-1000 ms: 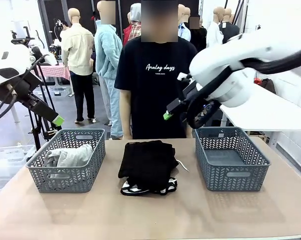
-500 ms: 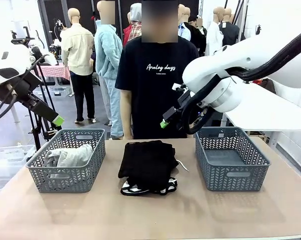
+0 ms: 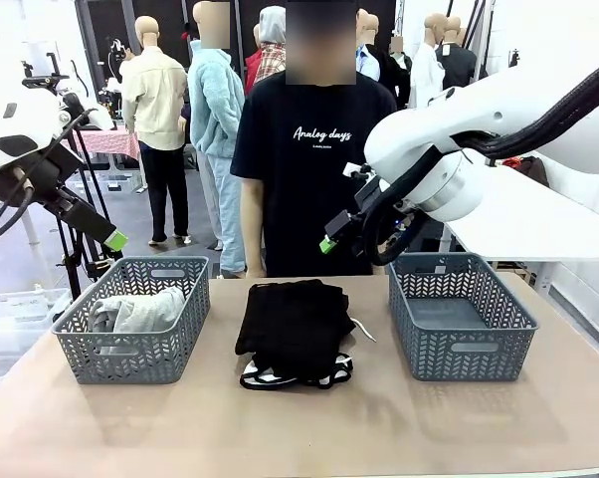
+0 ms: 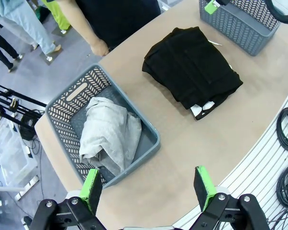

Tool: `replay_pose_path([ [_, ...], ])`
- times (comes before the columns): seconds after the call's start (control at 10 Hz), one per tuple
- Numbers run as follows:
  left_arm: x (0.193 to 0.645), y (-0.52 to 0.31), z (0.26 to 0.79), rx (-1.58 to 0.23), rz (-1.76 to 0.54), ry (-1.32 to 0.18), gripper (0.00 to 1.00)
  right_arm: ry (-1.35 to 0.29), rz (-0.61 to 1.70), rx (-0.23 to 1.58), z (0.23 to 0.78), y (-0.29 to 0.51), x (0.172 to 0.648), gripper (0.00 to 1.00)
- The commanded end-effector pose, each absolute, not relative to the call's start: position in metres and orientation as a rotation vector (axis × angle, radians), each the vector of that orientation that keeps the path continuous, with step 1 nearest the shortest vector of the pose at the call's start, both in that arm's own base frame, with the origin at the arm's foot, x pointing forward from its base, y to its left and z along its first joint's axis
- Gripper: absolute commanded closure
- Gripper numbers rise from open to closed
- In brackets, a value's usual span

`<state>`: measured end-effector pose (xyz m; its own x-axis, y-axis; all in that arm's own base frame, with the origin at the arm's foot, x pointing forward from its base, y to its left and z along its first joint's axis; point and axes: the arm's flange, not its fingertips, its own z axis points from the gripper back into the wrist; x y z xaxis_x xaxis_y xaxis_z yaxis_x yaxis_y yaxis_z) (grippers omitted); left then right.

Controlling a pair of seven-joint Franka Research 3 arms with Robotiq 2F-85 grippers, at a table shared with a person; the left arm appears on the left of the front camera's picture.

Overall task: Sort the tops and bottoms.
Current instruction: Lift clothes from the center of the table with your right hand.

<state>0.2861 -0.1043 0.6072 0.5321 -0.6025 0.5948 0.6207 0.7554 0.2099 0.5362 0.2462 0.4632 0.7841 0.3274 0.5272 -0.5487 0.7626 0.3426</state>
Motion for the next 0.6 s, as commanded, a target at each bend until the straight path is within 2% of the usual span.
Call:
replay_pose_path([
  [0.0, 0.285, -0.102, 0.606, -0.031, -0.729, -0.696, 0.0, -0.376, 0.526, 0.346, 0.482, 0.292, 0.531, 0.0],
  [0.3, 0.285, -0.102, 0.606, -0.031, -0.729, -0.696, 0.0, -0.254, 0.533, 0.174, 0.472, 0.341, 0.543, 0.0],
  [0.5, 0.285, -0.102, 0.606, -0.031, -0.729, -0.696, 0.0, -0.211, 0.529, 0.137, 0.451, 0.358, 0.556, 0.0],
])
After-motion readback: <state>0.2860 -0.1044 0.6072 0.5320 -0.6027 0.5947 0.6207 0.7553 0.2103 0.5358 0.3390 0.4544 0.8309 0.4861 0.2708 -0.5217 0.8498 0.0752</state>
